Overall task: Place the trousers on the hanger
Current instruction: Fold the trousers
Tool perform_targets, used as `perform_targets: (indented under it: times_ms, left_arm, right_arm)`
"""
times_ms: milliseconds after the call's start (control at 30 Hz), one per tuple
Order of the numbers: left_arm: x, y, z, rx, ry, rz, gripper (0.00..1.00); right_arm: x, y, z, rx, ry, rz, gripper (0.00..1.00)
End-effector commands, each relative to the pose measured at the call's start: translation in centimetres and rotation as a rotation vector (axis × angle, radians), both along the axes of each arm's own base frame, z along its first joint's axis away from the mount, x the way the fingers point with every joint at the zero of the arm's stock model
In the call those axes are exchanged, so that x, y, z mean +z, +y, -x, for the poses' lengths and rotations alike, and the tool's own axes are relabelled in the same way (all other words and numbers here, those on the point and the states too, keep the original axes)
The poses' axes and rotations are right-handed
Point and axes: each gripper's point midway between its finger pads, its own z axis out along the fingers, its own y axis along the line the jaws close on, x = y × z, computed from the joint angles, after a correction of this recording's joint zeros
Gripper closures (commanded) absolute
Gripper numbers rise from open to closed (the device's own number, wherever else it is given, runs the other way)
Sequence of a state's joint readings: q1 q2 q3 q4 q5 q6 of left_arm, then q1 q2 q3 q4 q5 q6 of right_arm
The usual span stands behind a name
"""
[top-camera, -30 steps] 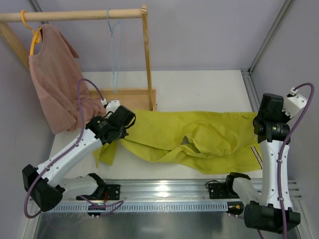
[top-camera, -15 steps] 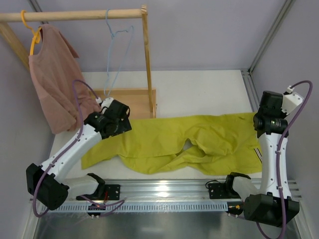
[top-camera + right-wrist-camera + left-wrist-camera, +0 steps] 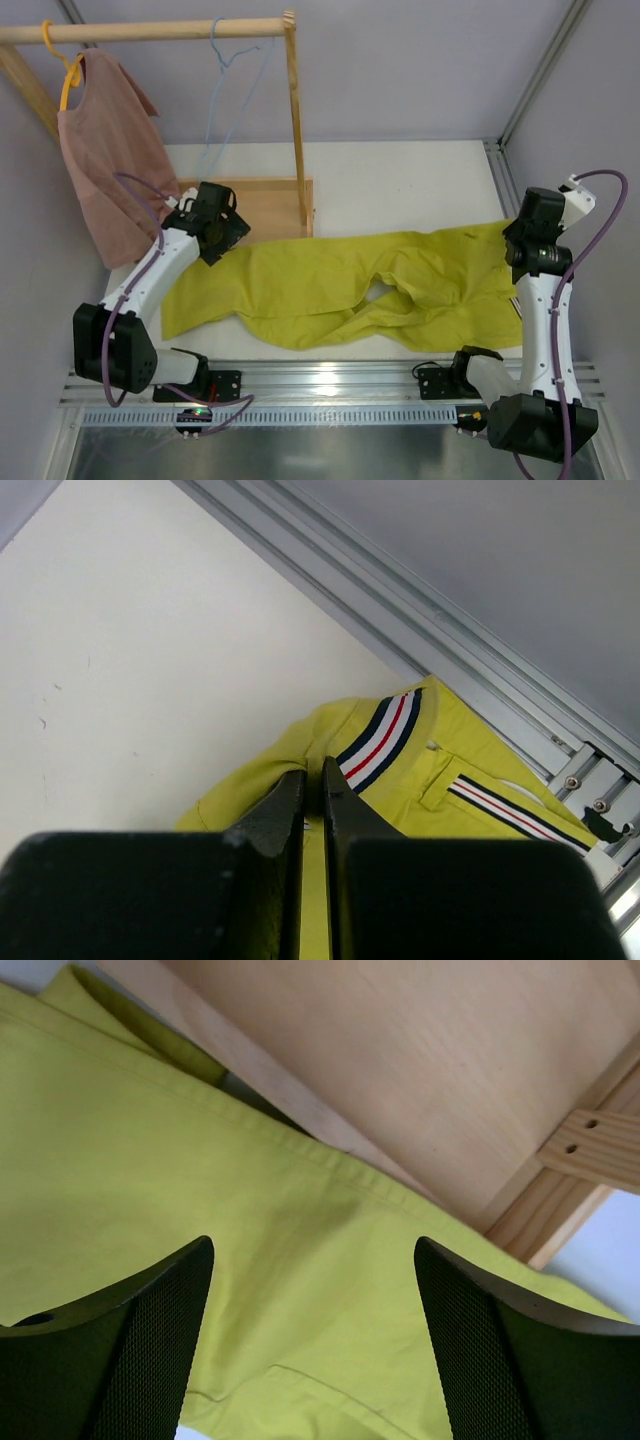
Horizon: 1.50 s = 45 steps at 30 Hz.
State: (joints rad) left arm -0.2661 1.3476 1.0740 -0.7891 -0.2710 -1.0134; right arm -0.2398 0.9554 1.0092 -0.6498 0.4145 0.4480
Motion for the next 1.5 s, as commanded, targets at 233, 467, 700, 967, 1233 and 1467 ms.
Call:
perform_targets:
  times_ms: [233,467,700,967,1233,1467]
  left_arm:
    - [-0.9,-3.7,-4.5,0.039,-0.052,0.191,0.22]
    - [-4.1,-5.0,-4.7,0.035,0.006,0.238,0.26]
    - [-5.3,-4.6,-4.5,0.035,0.032,0.212,0.33]
    - [-6.4,-4.6,-4.2,0.029,0.046,0.215,0.45]
    - [-6.6,-4.6,-4.2,0.028,0.034,0.208,0.59]
    - [-6.4,-4.7,-3.8,0.017,0.024,0.212,0.99]
  right_arm:
    - [1.9,0.0,-0.6,0.018,-0.087,0.019,0.96]
    - [2.0,0.1,-0.4,0.025,-0.093,0.029,0.96]
    - [2.2,0.3,-0.1,0.028,-0.108,0.026,0.96]
    - [2.2,0.4,0.1,0.029,-0.111,0.026,0.96]
    - [2.5,0.5,0.4,0.032,-0.124,0.021,0.96]
    - [2.9,0.5,0.8,0.028,-0.129,0.028,0.96]
